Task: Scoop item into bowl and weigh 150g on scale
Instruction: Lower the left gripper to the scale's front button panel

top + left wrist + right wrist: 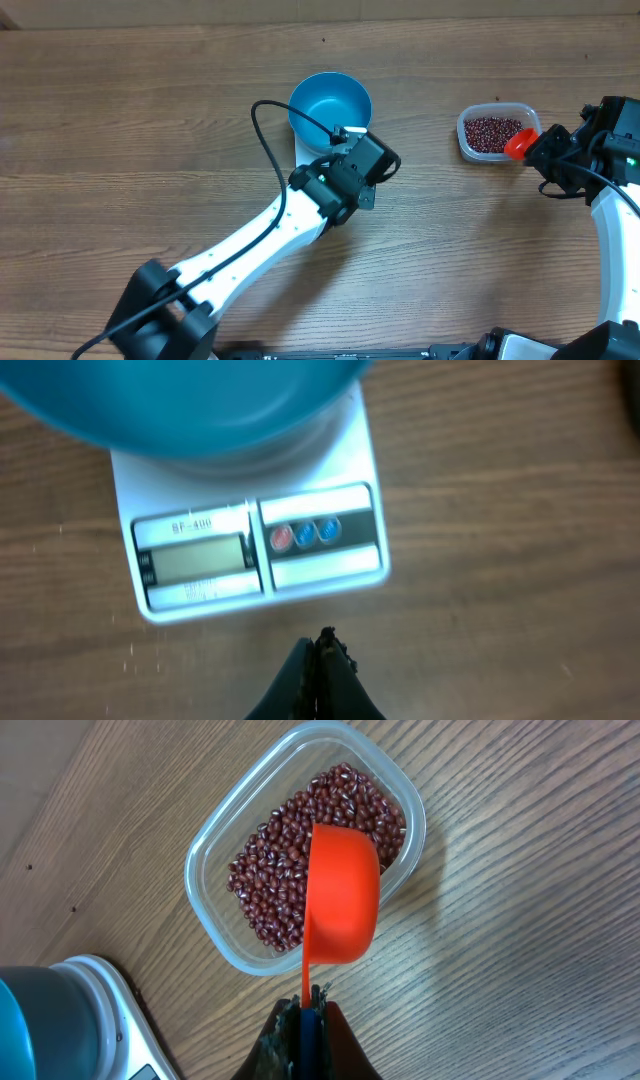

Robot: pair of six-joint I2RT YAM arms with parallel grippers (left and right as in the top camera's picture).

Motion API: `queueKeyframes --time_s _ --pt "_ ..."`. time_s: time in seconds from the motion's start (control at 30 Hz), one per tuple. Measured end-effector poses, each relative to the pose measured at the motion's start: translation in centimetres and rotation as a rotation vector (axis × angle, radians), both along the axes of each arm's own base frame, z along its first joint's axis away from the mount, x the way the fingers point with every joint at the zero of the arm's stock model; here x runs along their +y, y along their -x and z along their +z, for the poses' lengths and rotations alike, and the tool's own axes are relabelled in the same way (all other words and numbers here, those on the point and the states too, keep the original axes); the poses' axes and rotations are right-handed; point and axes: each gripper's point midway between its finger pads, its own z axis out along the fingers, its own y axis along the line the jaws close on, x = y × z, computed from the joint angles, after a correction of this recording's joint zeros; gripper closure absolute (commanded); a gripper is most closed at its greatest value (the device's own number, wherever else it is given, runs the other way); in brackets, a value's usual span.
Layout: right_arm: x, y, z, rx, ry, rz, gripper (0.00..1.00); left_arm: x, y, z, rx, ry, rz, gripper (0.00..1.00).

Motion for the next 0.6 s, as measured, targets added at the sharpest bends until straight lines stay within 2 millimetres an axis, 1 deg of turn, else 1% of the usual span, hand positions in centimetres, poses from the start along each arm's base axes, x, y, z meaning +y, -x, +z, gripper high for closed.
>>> queueKeyframes --time_s 0.13,0.23,0.33,0.43,0.6 --pt "0.0 0.0 0.0 0.0 0.001 0.001 0.96 -0.6 -1.4 -1.7 -0.022 -0.027 -0.022 0.96" --pt "0.0 0.0 0.0 0.001 0.001 0.001 0.96 -0.8 -1.7 -3.1 -0.017 -0.053 -0.039 0.96" --pt "0.0 0.0 0.0 0.0 0.001 0.002 0.96 -0.5 -1.9 -4.1 -0.017 -0.092 -0.041 0.96" --pt "0.0 0.0 0.0 0.001 0.002 0.002 0.96 0.0 -2.2 -4.2 -0.032 -0.121 -0.029 0.96" --pt "0.0 0.0 0.0 0.001 0.002 0.003 0.96 0.2 -2.8 -4.0 -0.063 -0.136 -0.011 0.96"
